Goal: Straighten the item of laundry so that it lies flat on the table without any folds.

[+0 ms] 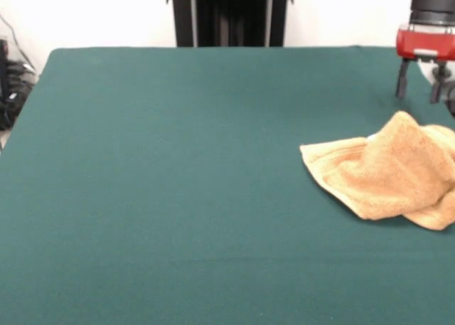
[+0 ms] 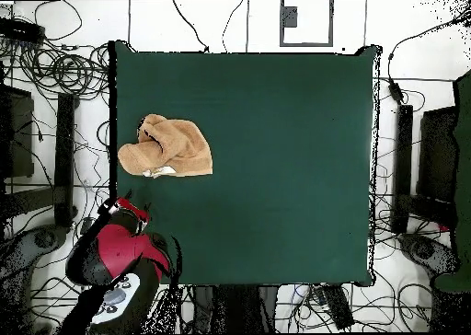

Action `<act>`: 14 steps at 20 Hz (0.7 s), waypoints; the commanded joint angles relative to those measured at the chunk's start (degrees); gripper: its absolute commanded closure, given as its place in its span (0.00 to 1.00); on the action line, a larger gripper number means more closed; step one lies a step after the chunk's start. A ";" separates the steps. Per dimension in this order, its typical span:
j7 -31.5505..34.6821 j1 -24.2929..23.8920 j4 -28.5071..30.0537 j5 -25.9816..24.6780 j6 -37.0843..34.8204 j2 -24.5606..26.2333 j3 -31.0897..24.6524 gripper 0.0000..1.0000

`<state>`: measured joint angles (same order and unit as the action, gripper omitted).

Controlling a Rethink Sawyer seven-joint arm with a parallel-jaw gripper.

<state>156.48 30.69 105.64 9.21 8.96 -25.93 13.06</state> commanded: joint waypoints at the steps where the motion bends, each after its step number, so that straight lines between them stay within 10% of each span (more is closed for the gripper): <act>1: 10.54 -1.52 4.96 -2.12 14.30 -2.47 -2.26 0.00; 14: 13.79 -9.76 8.44 -5.36 20.88 -3.91 -11.27 0.00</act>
<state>156.48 24.26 110.96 5.61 27.55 -31.71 12.78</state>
